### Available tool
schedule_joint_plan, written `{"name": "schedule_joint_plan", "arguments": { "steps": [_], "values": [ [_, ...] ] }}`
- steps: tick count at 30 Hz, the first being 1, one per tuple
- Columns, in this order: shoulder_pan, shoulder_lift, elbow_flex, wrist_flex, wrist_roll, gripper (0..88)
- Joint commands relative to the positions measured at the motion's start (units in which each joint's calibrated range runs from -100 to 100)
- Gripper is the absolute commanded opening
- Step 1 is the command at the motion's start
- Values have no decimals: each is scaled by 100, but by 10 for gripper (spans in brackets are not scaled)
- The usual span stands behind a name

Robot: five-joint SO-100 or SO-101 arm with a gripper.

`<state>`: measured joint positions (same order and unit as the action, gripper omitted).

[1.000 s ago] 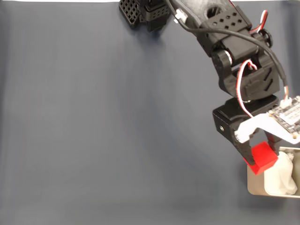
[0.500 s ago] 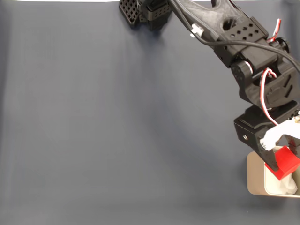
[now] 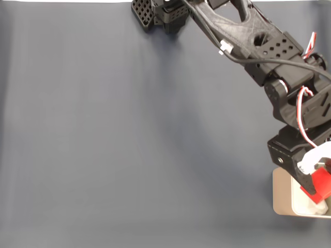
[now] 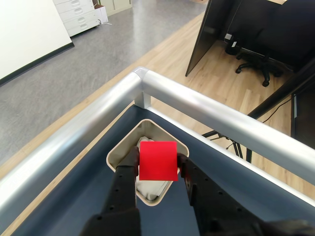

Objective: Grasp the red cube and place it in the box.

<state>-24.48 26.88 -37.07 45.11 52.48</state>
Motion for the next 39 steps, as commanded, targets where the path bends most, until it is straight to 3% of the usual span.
{"name": "schedule_joint_plan", "arguments": {
  "steps": [1,34,35,38,39],
  "values": [
    [-59,51,-435,14,34,99],
    [-144,822,-1229,-27,63,106],
    [-144,822,-1238,-27,59,135],
    [-130,804,-1266,14,-5,392],
    [-130,804,-1311,14,-15,422]
  ]
}}
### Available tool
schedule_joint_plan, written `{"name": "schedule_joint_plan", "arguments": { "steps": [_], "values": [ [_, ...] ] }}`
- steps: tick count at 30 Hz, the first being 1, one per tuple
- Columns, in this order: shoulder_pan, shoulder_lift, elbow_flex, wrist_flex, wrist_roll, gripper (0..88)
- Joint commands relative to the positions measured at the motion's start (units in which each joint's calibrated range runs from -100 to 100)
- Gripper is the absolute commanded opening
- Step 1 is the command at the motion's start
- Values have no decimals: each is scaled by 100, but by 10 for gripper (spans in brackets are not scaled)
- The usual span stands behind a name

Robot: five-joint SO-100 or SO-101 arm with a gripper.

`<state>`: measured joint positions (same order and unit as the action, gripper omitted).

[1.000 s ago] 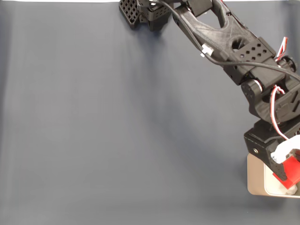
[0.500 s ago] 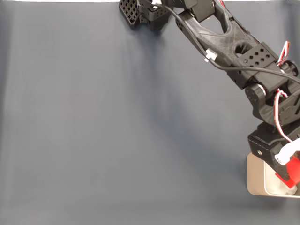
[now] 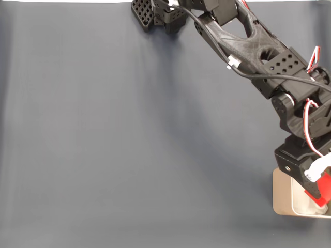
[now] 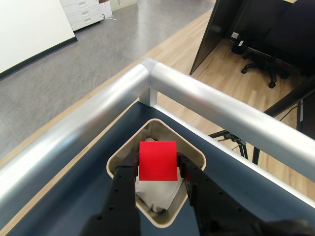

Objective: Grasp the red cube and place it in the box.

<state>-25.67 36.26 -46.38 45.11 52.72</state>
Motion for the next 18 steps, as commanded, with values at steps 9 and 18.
{"name": "schedule_joint_plan", "arguments": {
  "steps": [9,18],
  "values": [
    [-18,-125,-508,-11,-5,488],
    [3,-151,-499,-27,34,497]
  ]
}}
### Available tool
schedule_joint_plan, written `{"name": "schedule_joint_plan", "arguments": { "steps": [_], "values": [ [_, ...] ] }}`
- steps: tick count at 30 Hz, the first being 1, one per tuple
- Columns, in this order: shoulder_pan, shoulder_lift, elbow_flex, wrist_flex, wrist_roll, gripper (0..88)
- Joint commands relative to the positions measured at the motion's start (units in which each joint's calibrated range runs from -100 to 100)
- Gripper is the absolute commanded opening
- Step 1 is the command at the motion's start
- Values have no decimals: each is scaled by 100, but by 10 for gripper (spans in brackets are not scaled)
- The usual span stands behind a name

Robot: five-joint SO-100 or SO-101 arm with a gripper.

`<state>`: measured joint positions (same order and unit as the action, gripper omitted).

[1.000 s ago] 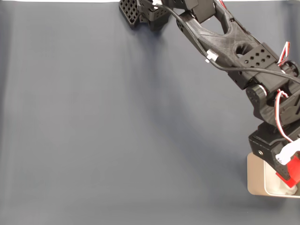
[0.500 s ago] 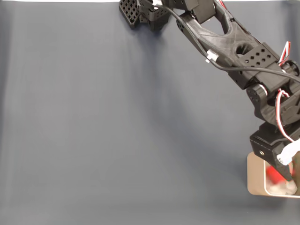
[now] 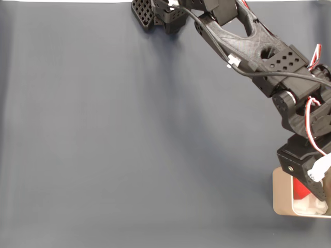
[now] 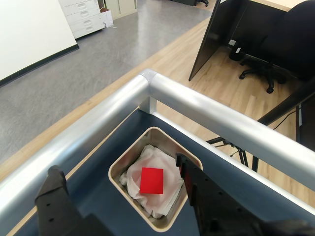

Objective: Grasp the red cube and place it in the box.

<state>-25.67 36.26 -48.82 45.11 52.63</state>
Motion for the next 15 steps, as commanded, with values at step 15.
{"name": "schedule_joint_plan", "arguments": {
  "steps": [15],
  "values": [
    [10,-177,-245,-11,-15,492]
  ]
}}
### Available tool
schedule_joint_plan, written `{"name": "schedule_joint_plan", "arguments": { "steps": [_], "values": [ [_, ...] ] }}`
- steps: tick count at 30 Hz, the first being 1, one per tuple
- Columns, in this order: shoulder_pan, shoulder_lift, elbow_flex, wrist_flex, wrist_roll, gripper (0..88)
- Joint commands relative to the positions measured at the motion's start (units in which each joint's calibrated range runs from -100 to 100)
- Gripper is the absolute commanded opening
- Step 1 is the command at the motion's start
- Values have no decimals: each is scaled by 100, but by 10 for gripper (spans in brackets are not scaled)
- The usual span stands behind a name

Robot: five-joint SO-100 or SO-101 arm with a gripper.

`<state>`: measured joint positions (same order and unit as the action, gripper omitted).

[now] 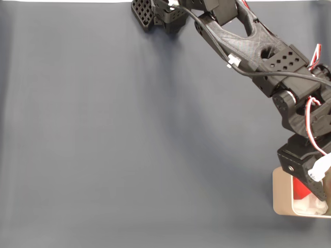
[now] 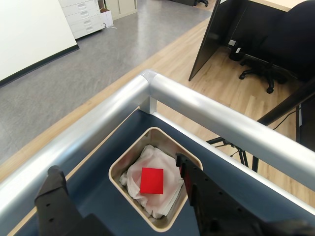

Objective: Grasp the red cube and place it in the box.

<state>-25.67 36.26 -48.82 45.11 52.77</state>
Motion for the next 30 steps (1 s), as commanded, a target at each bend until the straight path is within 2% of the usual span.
{"name": "schedule_joint_plan", "arguments": {
  "steps": [1,9,12,13,18,23,30],
  "values": [
    [10,-177,-245,-19,-29,492],
    [17,-177,-245,-85,-39,492],
    [17,-177,-254,-93,-49,451],
    [24,-194,-245,-93,-54,396],
    [230,-489,19,-52,-93,4],
    [862,-1286,877,-175,-112,0],
    [2247,-2976,3003,-798,-54,0]
  ]
}}
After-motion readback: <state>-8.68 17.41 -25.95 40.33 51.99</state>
